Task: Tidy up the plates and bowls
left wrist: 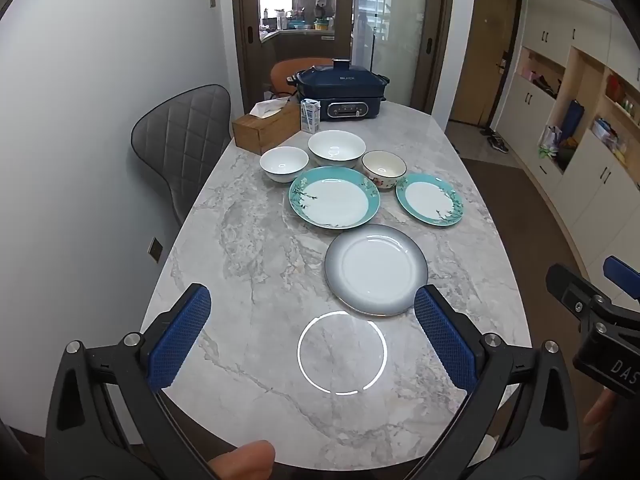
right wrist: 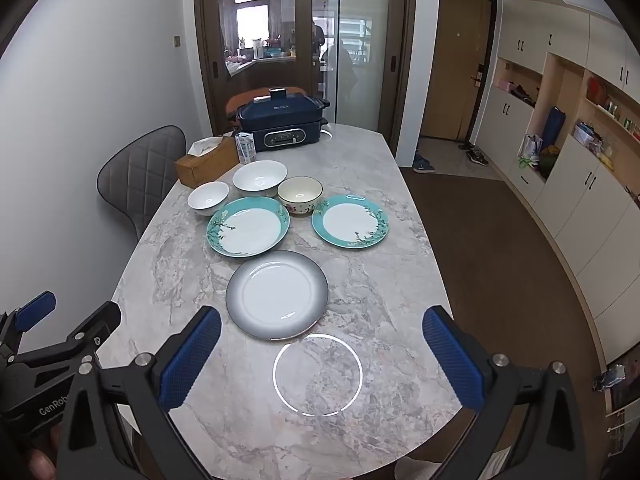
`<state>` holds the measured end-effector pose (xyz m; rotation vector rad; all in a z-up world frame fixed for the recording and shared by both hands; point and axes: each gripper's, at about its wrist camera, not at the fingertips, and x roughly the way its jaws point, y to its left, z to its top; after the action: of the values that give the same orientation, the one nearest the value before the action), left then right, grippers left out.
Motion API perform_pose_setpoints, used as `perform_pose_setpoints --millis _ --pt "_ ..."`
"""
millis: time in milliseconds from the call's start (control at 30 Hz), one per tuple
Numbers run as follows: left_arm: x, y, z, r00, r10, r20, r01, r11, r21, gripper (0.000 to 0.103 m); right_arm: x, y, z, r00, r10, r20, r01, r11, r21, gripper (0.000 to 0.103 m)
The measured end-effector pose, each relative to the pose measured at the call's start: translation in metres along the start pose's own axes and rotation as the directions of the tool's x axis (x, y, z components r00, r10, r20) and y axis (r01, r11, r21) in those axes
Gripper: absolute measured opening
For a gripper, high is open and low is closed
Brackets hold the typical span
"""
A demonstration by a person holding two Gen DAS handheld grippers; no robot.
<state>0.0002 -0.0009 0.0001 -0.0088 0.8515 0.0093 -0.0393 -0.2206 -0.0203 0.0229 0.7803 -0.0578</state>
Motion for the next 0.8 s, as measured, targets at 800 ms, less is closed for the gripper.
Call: perform_pose_setpoints --millis 800 --pt "-0.0005 0.0007 -0.0002 1.0 -0.002 0.006 0.002 1.0 -0.004 0.103 0.0015 -0.0002 -0.0001 1.0 0.0 -0.008 0.0 1.0 -0.001 0.103"
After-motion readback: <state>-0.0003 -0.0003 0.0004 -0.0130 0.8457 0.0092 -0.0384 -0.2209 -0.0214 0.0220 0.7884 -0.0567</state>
